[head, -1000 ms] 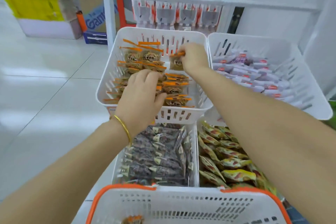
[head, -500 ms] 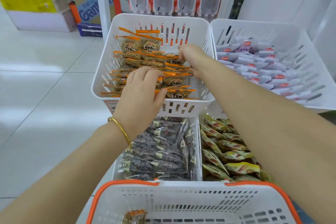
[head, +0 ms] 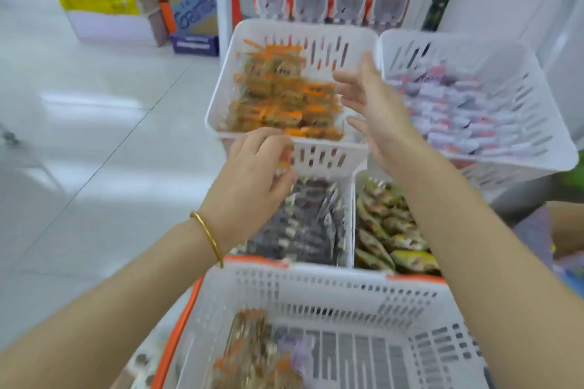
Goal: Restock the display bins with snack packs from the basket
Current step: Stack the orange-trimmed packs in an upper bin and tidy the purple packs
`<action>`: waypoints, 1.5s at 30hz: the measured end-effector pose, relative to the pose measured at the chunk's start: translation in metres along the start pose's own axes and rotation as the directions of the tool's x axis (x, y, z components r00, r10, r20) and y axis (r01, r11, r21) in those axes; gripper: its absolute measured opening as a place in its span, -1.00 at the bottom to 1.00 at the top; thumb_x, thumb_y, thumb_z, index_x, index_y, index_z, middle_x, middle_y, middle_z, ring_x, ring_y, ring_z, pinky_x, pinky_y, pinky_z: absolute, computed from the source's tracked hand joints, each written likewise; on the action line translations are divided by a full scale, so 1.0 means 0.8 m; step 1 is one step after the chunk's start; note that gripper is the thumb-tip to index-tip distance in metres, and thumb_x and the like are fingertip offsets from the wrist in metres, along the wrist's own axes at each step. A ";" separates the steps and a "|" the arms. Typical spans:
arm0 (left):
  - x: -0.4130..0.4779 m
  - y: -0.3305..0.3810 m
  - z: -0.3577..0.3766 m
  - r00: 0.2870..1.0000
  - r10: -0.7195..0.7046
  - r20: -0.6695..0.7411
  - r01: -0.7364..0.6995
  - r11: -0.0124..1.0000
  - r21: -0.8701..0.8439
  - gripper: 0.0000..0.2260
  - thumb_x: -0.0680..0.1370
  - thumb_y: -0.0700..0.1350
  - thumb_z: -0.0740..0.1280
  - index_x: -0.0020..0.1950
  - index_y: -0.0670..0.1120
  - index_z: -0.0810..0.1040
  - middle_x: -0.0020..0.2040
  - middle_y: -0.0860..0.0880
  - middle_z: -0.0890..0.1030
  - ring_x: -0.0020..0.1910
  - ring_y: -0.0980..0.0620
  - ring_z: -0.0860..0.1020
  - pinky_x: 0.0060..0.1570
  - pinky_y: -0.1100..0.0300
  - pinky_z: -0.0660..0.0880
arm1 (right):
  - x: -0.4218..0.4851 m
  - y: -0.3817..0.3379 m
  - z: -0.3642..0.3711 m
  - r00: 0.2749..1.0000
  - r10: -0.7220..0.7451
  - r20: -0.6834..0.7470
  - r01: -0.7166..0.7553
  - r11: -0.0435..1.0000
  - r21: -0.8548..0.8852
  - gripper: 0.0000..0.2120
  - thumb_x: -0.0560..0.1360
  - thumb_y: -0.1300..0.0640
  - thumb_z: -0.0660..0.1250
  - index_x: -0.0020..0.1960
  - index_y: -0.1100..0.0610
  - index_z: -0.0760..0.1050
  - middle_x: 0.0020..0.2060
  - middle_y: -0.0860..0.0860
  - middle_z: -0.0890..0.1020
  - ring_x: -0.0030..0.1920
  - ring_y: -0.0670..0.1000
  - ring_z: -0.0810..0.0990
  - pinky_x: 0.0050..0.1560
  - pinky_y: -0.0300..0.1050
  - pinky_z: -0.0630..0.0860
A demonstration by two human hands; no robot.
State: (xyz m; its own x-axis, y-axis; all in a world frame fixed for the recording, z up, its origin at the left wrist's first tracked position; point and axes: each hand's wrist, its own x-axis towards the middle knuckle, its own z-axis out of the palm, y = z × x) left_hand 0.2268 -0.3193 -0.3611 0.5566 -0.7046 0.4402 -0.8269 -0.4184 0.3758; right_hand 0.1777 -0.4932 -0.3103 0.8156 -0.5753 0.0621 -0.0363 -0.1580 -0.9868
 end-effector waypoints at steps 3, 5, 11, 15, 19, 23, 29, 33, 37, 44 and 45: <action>-0.082 0.012 -0.017 0.963 -0.057 0.264 0.035 0.996 0.088 -0.62 0.51 0.02 0.21 0.24 -0.16 0.48 0.24 -0.15 0.47 0.26 -0.14 0.37 0.27 0.09 0.24 | -0.112 0.048 0.015 0.987 0.067 0.144 -0.084 0.990 0.111 -0.63 0.63 -0.11 0.01 0.02 0.00 0.56 0.05 0.00 0.62 0.06 -0.02 0.61 0.09 -0.07 0.55; -0.135 0.020 -0.025 0.867 -0.167 0.468 0.119 0.984 0.131 -0.64 0.54 -0.01 0.27 0.31 -0.08 0.43 0.31 -0.09 0.41 0.33 -0.15 0.32 0.32 0.04 0.24 | -0.173 0.119 0.034 0.929 0.256 0.267 -0.261 0.965 -0.014 -0.73 0.63 -0.03 0.10 -0.01 0.01 0.55 0.01 0.04 0.62 -0.03 0.02 0.63 0.02 -0.01 0.59; -0.232 0.030 -0.031 0.636 -0.359 0.683 0.181 0.930 0.321 -0.63 0.57 0.06 0.22 0.37 0.04 0.36 0.38 0.00 0.33 0.35 -0.06 0.26 0.31 0.09 0.23 | -0.297 0.320 0.095 0.691 0.576 0.437 -0.374 0.802 -0.465 -0.76 0.58 0.13 0.26 0.24 0.05 0.48 0.13 0.02 0.55 0.04 0.01 0.58 0.08 -0.01 0.58; -0.245 0.020 -0.026 0.593 -0.404 0.697 0.172 0.908 0.381 -0.61 0.58 0.08 0.19 0.39 0.03 0.33 0.38 -0.01 0.33 0.36 -0.07 0.25 0.28 0.05 0.28 | -0.313 0.357 0.134 0.730 0.550 0.407 -0.318 0.800 -0.509 -0.60 0.56 0.10 0.28 0.38 0.09 0.36 0.30 0.05 0.47 0.26 0.06 0.47 0.24 0.01 0.46; -0.245 0.008 -0.020 0.596 -0.390 0.702 0.116 0.907 0.405 -0.59 0.58 0.08 0.17 0.41 0.02 0.30 0.37 -0.03 0.33 0.35 -0.08 0.25 0.28 0.05 0.28 | -0.295 0.375 0.178 0.711 0.573 0.407 -0.285 0.765 -0.577 -0.56 0.54 -0.13 0.25 0.34 0.06 0.42 0.28 0.05 0.51 0.19 0.10 0.53 0.17 0.04 0.48; -0.242 -0.002 -0.020 0.610 -0.353 0.709 0.080 0.918 0.388 -0.58 0.59 0.09 0.15 0.42 0.01 0.27 0.35 -0.03 0.33 0.34 -0.06 0.25 0.25 0.11 0.25 | -0.285 0.405 0.222 0.750 0.612 0.250 -0.223 0.590 -0.776 -0.75 0.44 -0.27 0.27 -0.05 -0.12 0.53 0.15 0.10 0.51 0.09 0.17 0.55 0.01 0.06 0.53; -0.239 -0.008 -0.020 0.594 -0.361 0.719 0.095 0.919 0.383 -0.59 0.59 0.10 0.16 0.41 0.01 0.28 0.34 -0.03 0.34 0.33 -0.07 0.27 0.24 0.07 0.28 | -0.292 0.411 0.218 0.818 0.542 0.192 -0.196 0.576 -0.794 -0.67 0.47 -0.13 0.36 -0.30 0.06 0.41 -0.23 0.05 0.59 -0.08 0.12 0.56 -0.26 -0.08 0.47; -0.233 -0.001 -0.016 0.593 -0.404 0.696 0.191 0.911 0.366 -0.57 0.59 0.07 0.15 0.43 -0.04 0.25 0.37 -0.08 0.32 0.34 -0.11 0.26 0.24 0.07 0.27 | -0.285 0.362 0.163 0.851 0.459 0.254 -0.349 0.856 -0.381 -0.83 0.50 0.07 0.39 -0.20 0.13 0.48 -0.27 -0.02 0.55 -0.21 -0.01 0.53 -0.25 -0.13 0.39; -0.216 0.013 0.006 0.647 -0.530 0.548 0.509 0.835 0.207 -0.55 0.60 -0.01 0.18 0.43 -0.15 0.21 0.37 -0.13 0.32 0.24 -0.08 0.36 0.14 0.10 0.33 | -0.267 0.284 0.091 0.826 0.421 0.375 -0.463 0.886 0.026 -0.93 0.48 0.24 0.39 -0.05 0.13 0.56 -0.21 -0.04 0.65 -0.19 -0.05 0.60 -0.24 -0.25 0.53; -0.178 0.049 0.036 0.516 -0.501 0.695 0.842 0.148 -0.518 -0.76 0.63 -0.07 0.19 0.22 -0.13 0.52 -0.02 -0.10 0.59 -0.16 -0.07 0.55 -0.11 0.07 0.53 | -0.243 0.196 0.025 0.867 0.260 0.425 -0.405 0.864 0.298 -0.88 0.50 0.30 0.29 0.02 0.25 0.53 -0.19 0.05 0.69 -0.19 -0.03 0.66 -0.14 -0.10 0.61; -0.173 0.053 0.036 0.538 -0.486 0.689 0.824 0.133 -0.550 -0.77 0.62 -0.08 0.19 0.20 -0.12 0.53 -0.05 -0.08 0.59 -0.17 -0.07 0.55 -0.13 0.08 0.53 | -0.241 0.189 0.015 0.880 0.261 0.396 -0.384 0.882 0.273 -0.88 0.50 0.27 0.30 0.02 0.25 0.53 -0.18 0.05 0.68 -0.18 -0.02 0.65 -0.08 -0.06 0.60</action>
State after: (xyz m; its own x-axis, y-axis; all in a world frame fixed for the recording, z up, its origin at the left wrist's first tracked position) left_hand 0.1126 -0.2562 -0.4295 0.6458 -0.5706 -0.5073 0.3931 -0.3210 0.8616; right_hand 0.0220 -0.3963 -0.4736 0.9372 -0.2301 -0.2621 -0.1877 0.3009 -0.9350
